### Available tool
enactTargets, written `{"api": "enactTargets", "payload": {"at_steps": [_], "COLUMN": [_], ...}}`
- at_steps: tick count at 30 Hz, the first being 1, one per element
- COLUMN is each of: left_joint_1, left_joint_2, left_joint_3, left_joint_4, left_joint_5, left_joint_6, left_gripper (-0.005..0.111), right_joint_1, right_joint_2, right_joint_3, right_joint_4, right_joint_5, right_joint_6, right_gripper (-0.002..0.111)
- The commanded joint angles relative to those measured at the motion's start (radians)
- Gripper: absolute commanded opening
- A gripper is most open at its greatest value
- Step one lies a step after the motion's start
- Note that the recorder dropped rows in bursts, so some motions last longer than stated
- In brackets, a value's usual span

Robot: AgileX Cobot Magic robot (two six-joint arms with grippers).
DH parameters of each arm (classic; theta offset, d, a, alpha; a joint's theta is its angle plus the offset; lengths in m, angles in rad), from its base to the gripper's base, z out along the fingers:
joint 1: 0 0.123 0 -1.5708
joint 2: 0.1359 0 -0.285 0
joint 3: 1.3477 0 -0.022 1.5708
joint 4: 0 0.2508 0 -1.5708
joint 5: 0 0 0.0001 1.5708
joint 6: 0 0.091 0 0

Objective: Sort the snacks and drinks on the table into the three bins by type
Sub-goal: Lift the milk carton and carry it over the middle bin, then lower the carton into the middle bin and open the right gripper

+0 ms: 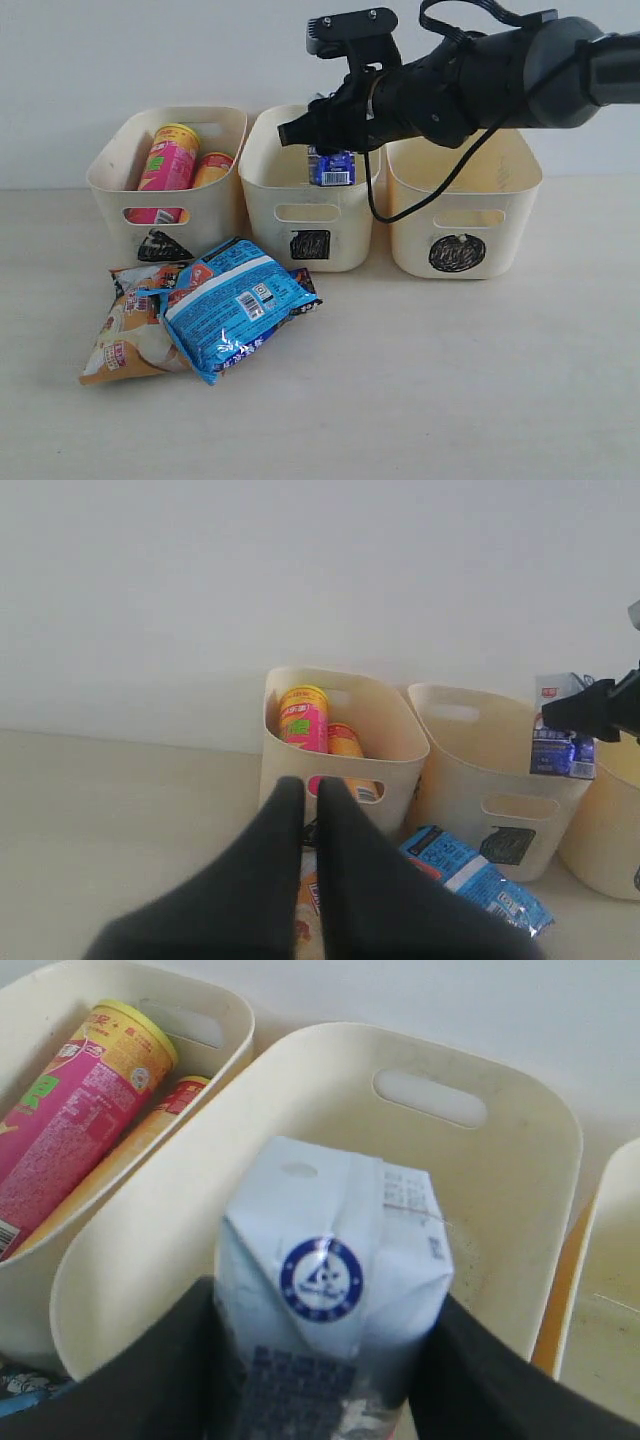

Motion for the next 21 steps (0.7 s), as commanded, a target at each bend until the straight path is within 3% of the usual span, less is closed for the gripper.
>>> {"api": "enactTargets", "payload": {"at_steps": [1, 3, 7, 18, 19, 21], "left_joint_1": [-0.006, -0.006, -0.006, -0.006, -0.006, -0.006], "left_joint_2": [-0.001, -0.001, -0.001, -0.001, -0.001, -0.001], "left_joint_3": [0.004, 0.004, 0.004, 0.004, 0.004, 0.004], "left_joint_4": [-0.005, -0.005, -0.005, -0.005, -0.005, -0.005], "left_joint_5": [0.000, 0.000, 0.000, 0.000, 0.000, 0.000], "left_joint_6": [0.006, 0.006, 0.006, 0.006, 0.006, 0.006], "left_gripper": [0.004, 0.004, 0.004, 0.004, 0.004, 0.004], "right_joint_1": [-0.009, -0.009, -0.009, -0.009, -0.009, -0.009], "right_joint_2": [-0.007, -0.007, -0.007, -0.038, -0.049, -0.076], "right_joint_3": [-0.013, -0.013, -0.013, -0.013, -0.013, -0.013], "right_joint_4": [-0.008, -0.008, -0.008, -0.004, -0.004, 0.003], "right_joint_5": [-0.052, -0.075, -0.088, -0.018, -0.006, 0.051], "right_joint_6": [-0.010, -0.010, -0.010, -0.010, -0.010, -0.010], "right_gripper": [0.044, 0.060, 0.069, 0.068, 0.066, 0.052]}}
